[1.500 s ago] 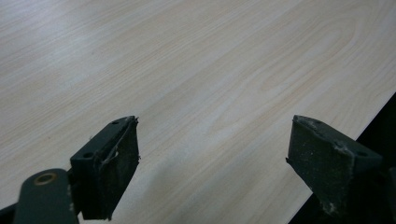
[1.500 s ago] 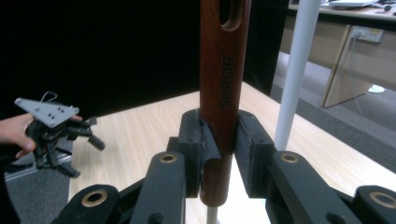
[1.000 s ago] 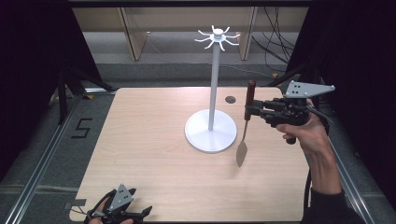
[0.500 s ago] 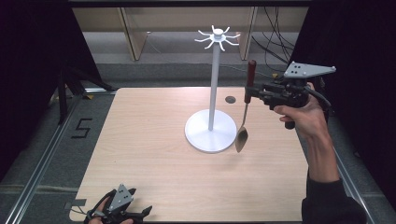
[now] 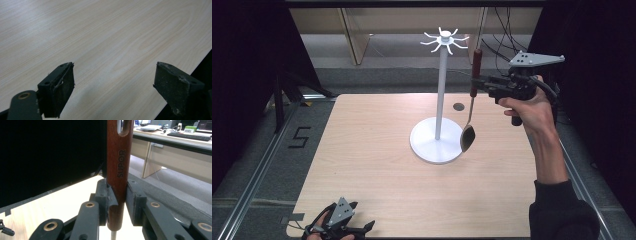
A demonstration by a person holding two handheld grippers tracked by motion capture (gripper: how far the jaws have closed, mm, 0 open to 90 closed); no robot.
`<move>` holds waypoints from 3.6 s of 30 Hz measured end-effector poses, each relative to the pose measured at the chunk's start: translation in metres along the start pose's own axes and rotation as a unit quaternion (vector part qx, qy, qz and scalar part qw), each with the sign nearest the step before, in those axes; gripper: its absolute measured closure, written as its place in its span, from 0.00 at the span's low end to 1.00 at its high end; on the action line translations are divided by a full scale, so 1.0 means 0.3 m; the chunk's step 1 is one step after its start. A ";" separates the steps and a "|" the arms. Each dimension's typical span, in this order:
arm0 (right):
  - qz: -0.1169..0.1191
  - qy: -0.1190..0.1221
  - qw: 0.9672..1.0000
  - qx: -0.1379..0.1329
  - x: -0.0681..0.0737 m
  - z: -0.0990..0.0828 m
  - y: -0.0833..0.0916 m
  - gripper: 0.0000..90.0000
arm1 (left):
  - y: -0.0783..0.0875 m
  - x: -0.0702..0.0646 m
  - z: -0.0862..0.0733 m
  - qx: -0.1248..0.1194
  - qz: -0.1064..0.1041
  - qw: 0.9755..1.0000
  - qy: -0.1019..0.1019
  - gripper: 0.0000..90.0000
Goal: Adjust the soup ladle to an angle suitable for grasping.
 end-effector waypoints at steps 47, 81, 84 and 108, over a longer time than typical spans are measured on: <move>0.013 0.006 1.000 0.018 0.014 0.087 -0.077 0.82 | 0.007 0.003 0.002 0.010 0.000 1.000 -0.018 0.18; -0.005 0.002 0.999 0.042 0.012 0.100 -0.081 0.82 | 0.007 0.003 0.002 0.010 -0.001 1.000 -0.017 0.18; -0.002 0.012 0.999 0.039 0.009 0.102 -0.086 0.82 | 0.005 -0.002 0.003 0.001 -0.002 1.000 -0.011 0.18; -0.006 0.002 0.999 0.047 -0.010 0.105 -0.087 0.82 | 0.007 0.001 0.002 0.010 -0.001 1.000 -0.017 0.18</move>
Point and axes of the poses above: each handheld gripper's, and its own axes: y roughly backward along the jaws, z roughly out of its top, x roughly to its left, the point moved 3 cm from there along -y, roughly forward along the jaws, and after that the axes turned 3 degrees about -z, right-handed, at the moved point
